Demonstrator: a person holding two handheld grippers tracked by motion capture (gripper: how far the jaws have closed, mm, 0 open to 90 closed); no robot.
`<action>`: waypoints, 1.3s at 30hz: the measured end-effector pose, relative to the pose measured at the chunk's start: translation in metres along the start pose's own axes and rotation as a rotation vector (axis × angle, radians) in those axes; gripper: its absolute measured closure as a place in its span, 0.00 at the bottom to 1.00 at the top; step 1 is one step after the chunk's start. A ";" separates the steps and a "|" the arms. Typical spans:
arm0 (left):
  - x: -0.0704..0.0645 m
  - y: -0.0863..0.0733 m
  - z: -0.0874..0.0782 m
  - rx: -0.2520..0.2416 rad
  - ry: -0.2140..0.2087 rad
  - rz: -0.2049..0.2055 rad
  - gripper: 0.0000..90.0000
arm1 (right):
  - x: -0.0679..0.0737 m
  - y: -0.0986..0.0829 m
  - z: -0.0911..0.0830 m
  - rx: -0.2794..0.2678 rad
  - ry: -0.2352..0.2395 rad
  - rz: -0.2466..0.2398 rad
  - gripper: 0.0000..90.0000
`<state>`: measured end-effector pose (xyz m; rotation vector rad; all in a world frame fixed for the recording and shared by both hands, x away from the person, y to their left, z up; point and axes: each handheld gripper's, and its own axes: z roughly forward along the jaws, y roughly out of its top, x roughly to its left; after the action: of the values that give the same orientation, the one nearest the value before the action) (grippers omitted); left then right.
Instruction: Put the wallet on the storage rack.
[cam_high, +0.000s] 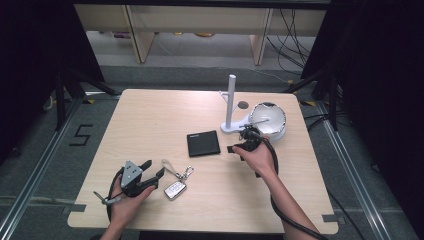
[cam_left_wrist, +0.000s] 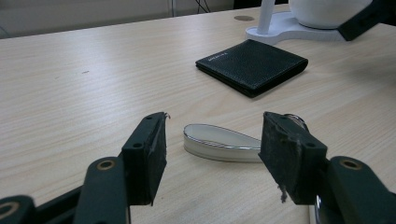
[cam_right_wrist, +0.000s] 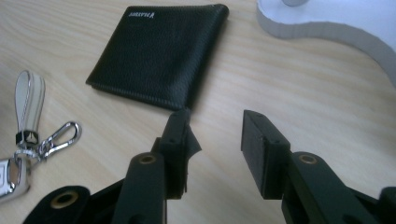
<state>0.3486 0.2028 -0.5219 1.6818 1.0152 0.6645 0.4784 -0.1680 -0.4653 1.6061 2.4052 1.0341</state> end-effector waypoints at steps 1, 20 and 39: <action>0.000 0.000 0.000 -0.001 0.001 -0.002 0.45 | -0.001 0.006 0.005 0.014 -0.007 -0.020 0.70; 0.000 0.000 0.000 0.000 0.002 -0.001 0.45 | 0.003 0.037 0.053 0.114 0.003 0.077 0.65; 0.000 0.000 0.000 -0.002 0.001 -0.005 0.45 | 0.013 0.052 0.069 0.197 0.005 0.114 0.61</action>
<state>0.3485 0.2030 -0.5220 1.6768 1.0195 0.6631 0.5422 -0.1116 -0.4853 1.8238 2.5144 0.8393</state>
